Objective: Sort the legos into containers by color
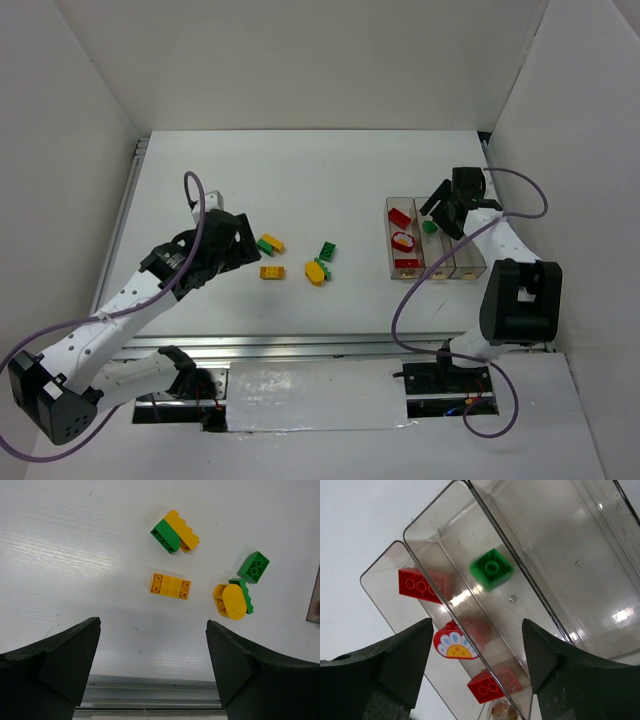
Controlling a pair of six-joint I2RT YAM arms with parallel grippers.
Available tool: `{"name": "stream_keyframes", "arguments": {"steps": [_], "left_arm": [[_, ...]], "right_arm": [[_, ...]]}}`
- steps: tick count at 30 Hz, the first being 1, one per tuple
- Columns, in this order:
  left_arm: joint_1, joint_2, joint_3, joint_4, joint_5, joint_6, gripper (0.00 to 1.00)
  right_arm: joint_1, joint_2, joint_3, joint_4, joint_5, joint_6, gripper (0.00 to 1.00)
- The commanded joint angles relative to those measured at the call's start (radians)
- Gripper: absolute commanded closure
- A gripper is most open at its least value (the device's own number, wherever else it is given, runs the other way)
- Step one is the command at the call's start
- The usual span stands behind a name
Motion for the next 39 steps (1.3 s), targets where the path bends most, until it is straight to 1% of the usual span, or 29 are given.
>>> {"name": "stream_keyframes", "arguments": {"steps": [1,3,4,5,7,8,9,10,11,13,14,16,17,19,20,22,23,25,27,31,33,34,35,36,39], "left_arm": [[0.008,0.009,0.033,0.012,0.007,0.042,0.01],[0.009,0.016,0.071,-0.041,-0.014,0.068,0.0],[0.009,0.016,0.085,-0.063,-0.025,0.086,0.01],[0.011,0.013,0.095,-0.096,-0.049,0.097,0.0],[0.011,-0.004,0.115,-0.124,-0.071,0.132,0.0],[0.011,-0.012,0.118,-0.152,-0.086,0.14,0.0],[0.011,-0.023,0.122,-0.164,-0.118,0.147,0.0],[0.012,-0.03,0.121,-0.173,-0.128,0.164,0.0],[0.012,-0.038,0.118,-0.183,-0.134,0.175,0.01],[0.011,-0.067,0.098,-0.178,-0.131,0.206,0.01],[0.011,-0.098,0.066,-0.151,-0.123,0.218,0.01],[0.011,-0.131,0.027,-0.124,-0.096,0.236,0.01],[0.006,-0.159,0.006,-0.112,-0.093,0.233,0.01],[-0.001,-0.179,0.006,-0.109,-0.08,0.236,0.01],[-0.001,-0.197,-0.002,-0.103,-0.08,0.236,0.0],[-0.003,-0.208,-0.007,-0.097,-0.086,0.232,0.0],[-0.006,-0.208,-0.003,-0.103,-0.088,0.229,0.01],[-0.009,-0.208,-0.002,-0.112,-0.1,0.223,0.0],[-0.014,-0.214,-0.002,-0.112,-0.099,0.224,0.01],[-0.014,-0.225,-0.007,-0.101,-0.085,0.233,0.01],[-0.014,-0.224,-0.005,-0.1,-0.08,0.236,0.01],[-0.014,-0.224,-0.005,-0.101,-0.082,0.235,0.0],[-0.014,-0.224,-0.003,-0.104,-0.083,0.236,0.01],[-0.015,-0.227,-0.003,-0.104,-0.083,0.235,0.01],[-0.014,-0.239,-0.007,-0.1,-0.085,0.235,0.0]], "right_arm": [[0.004,0.001,0.036,-0.021,0.004,-0.004,0.2],[0.018,-0.022,0.039,-0.039,0.038,-0.002,0.14],[0.036,-0.036,0.044,-0.049,0.064,-0.004,0.14],[0.099,-0.064,0.057,-0.058,0.116,-0.008,0.11],[0.192,-0.088,0.076,-0.092,0.168,-0.008,0.1],[0.319,-0.095,0.09,-0.104,0.208,-0.001,0.1],[0.385,-0.089,0.125,-0.137,0.284,0.01,0.01],[0.442,-0.075,0.142,-0.153,0.311,0.044,0.0],[0.531,-0.038,0.178,-0.188,0.328,0.07,0.0],[0.611,0.002,0.203,-0.204,0.389,0.155,0.0],[0.675,0.04,0.215,-0.196,0.41,0.18,0.0],[0.728,0.092,0.241,-0.193,0.46,0.249,0.0],[0.765,0.161,0.293,-0.214,0.464,0.265,0.0],[0.798,0.242,0.362,-0.243,0.475,0.3,0.01],[0.811,0.323,0.436,-0.277,0.478,0.309,0.01],[0.837,0.438,0.507,-0.306,0.477,0.325,0.02],[0.842,0.471,0.563,-0.337,0.477,0.331,0.02],[0.849,0.532,0.593,-0.348,0.469,0.343,0.04],[0.849,0.547,0.584,-0.333,0.463,0.355,0.04],[0.848,0.533,0.506,-0.285,0.461,0.36,0.06],[0.845,0.536,0.49,-0.267,0.441,0.355,0.09],[0.845,0.545,0.484,-0.259,0.431,0.354,0.17],[0.845,0.55,0.473,-0.253,0.418,0.355,0.21],[0.845,0.553,0.467,-0.248,0.415,0.361,0.28],[0.845,0.544,0.424,-0.215,0.394,0.368,0.32]]}}
